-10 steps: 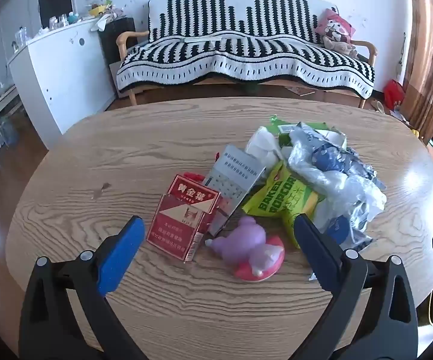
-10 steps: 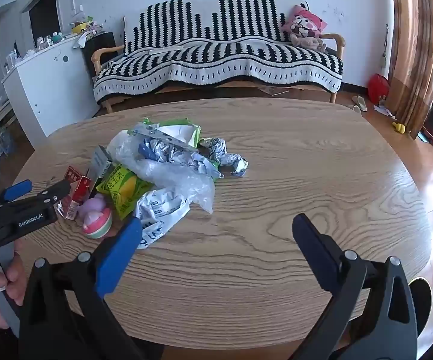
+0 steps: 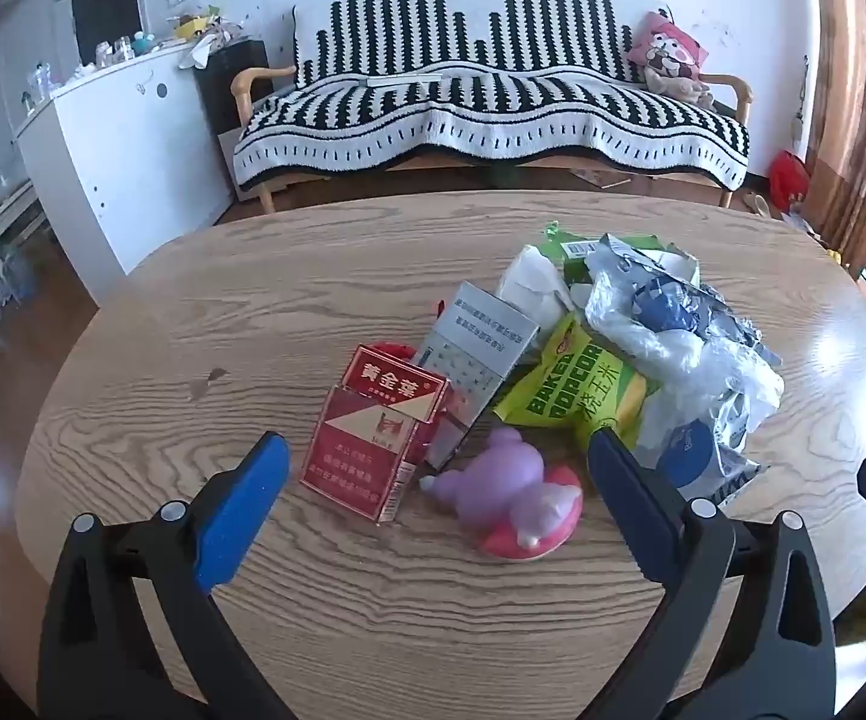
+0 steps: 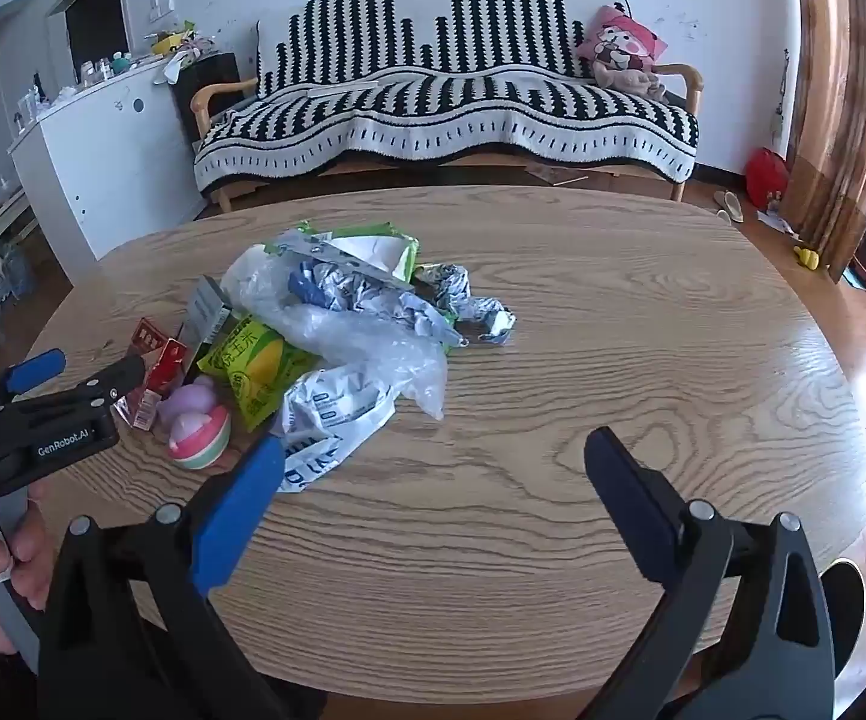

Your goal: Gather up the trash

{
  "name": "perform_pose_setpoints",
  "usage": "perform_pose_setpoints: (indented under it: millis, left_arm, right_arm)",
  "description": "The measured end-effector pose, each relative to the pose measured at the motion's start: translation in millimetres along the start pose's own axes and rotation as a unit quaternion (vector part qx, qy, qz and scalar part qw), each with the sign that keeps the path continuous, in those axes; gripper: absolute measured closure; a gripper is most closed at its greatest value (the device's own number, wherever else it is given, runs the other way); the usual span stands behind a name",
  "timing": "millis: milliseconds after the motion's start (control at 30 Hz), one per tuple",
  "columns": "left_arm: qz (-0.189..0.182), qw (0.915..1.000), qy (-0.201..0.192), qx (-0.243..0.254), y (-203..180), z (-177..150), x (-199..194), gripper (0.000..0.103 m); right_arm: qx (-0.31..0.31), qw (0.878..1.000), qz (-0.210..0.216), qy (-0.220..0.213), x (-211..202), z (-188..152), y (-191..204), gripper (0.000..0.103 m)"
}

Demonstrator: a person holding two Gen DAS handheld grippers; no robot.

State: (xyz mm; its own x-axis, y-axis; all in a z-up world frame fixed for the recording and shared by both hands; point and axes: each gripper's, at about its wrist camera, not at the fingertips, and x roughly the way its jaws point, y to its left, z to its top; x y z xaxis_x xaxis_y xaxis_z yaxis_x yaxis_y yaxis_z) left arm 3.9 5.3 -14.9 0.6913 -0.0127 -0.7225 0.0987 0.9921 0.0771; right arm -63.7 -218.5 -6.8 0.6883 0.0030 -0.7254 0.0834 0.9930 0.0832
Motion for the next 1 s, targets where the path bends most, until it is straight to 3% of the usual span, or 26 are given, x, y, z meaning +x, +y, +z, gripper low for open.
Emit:
perform_pose_setpoints:
  millis: [1000]
  left_arm:
    - [0.004,1.0000,0.006,0.001,2.0,0.6,-3.9,0.006]
  right_arm:
    - [0.003,1.000,0.007,0.002,-4.3,-2.5,-0.4,0.006]
